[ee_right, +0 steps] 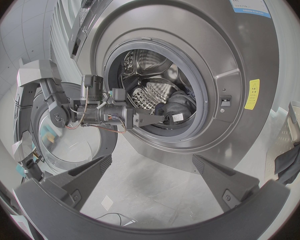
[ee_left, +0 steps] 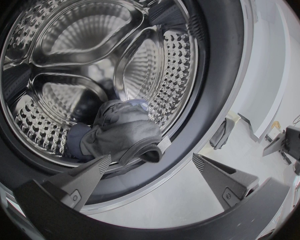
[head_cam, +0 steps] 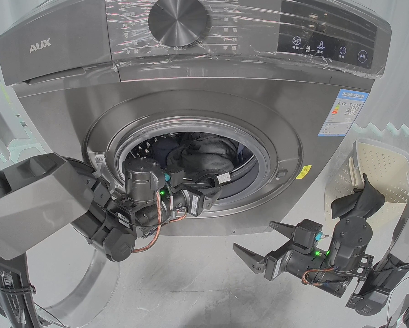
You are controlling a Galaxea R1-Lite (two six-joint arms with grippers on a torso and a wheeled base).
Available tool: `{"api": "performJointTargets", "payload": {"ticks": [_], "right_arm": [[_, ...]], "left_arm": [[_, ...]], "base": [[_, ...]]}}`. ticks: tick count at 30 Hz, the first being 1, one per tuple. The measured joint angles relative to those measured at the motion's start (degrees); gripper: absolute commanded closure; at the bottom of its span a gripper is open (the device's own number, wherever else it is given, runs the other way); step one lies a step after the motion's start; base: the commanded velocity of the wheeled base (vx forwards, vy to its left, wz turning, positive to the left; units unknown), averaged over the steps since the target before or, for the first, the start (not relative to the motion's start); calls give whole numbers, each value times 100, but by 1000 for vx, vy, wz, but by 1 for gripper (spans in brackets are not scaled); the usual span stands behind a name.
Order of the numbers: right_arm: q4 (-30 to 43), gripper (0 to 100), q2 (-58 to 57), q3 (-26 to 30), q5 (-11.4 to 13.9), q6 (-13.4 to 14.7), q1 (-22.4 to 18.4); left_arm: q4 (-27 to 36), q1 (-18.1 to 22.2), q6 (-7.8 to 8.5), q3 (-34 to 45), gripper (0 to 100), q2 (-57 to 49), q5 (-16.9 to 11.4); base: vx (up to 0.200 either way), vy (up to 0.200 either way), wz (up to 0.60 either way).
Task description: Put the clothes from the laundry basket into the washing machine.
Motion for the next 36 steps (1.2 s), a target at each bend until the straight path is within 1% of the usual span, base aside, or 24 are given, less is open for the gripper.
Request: {"api": "performJointTargets", "payload": {"ticks": [4, 7, 17, 18, 24, 32, 36], "right_arm": [[0, 0, 0, -9, 2, 0, 2], [-2, 0, 0, -16, 0, 0, 2], [-2, 0, 0, -20, 2, 0, -2], [-2, 0, 0, -22, 2, 0, -2], [-6, 0, -6, -35, 0, -2, -9], [-9, 0, -9, -48, 2, -2, 2], [-9, 0, -9, -55, 0, -2, 5]], "left_arm": [[0, -4, -22, -156, 0, -77, -33], [-20, -23, -34, -394, 0, 69, -11], [-2, -59, -38, -1896, 0, 1235, 117], [2, -56, -29, -2039, 100, 1354, 145], [95, 30, 4, -2847, 100, 2007, 318], [244, 157, 0, -3723, 100, 2445, 606], [297, 250, -2, -4570, 100, 2726, 789]], "base": [[0, 0, 0], [0, 0, 0], [0, 0, 0], [0, 0, 0], [0, 0, 0], [0, 0, 0], [0, 0, 0]]}}
